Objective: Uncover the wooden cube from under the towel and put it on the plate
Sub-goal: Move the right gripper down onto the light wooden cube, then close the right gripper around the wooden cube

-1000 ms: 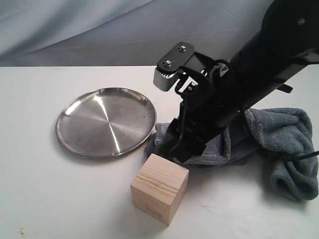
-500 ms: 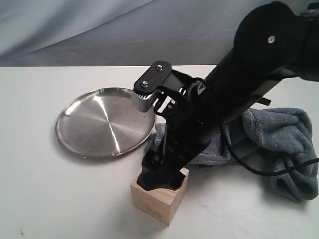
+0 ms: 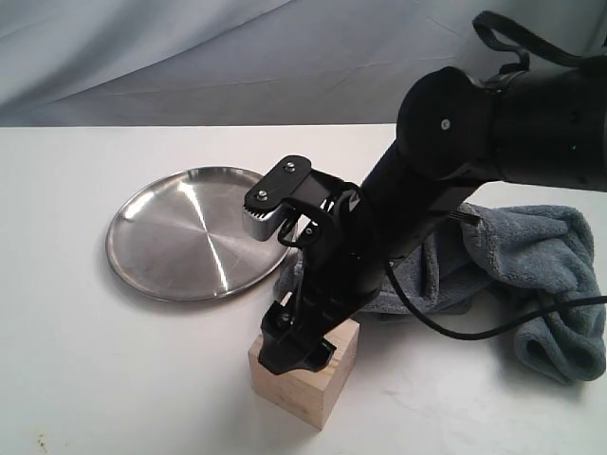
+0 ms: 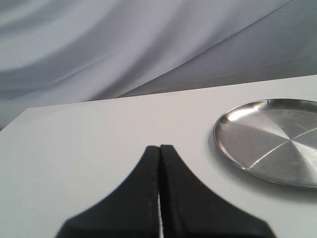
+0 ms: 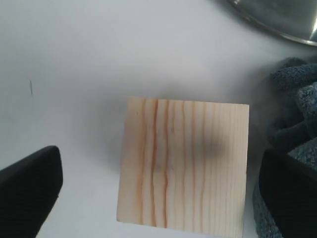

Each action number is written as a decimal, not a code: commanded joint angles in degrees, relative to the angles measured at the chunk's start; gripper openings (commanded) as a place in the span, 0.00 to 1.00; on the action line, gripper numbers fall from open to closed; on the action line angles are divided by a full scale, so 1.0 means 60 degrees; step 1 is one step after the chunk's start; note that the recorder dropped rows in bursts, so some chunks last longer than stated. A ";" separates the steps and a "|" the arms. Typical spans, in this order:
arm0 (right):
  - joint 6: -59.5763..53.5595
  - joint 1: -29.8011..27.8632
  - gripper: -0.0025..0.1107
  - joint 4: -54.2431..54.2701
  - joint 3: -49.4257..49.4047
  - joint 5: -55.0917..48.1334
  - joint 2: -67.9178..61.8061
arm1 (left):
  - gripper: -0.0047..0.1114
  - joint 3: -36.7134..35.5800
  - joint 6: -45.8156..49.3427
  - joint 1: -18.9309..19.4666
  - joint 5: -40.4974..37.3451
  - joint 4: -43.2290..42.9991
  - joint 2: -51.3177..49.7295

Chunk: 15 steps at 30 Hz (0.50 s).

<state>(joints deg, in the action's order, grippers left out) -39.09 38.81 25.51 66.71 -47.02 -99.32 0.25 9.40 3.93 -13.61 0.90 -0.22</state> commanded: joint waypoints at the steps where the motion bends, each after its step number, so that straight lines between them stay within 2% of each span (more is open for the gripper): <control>1: 0.0017 0.0019 0.94 -0.0034 0.0015 0.0091 -0.0270 | 0.04 -0.0042 -0.0027 0.0022 0.0114 -0.0034 0.0037; 15: 0.0017 0.0019 0.94 -0.0162 0.0015 -0.0443 -0.0994 | 0.04 -0.0042 -0.0027 0.0022 0.0114 -0.0034 0.0037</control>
<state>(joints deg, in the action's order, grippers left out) -39.09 38.81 25.27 66.71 -47.86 -104.88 0.25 9.40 3.93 -13.61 0.90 -0.22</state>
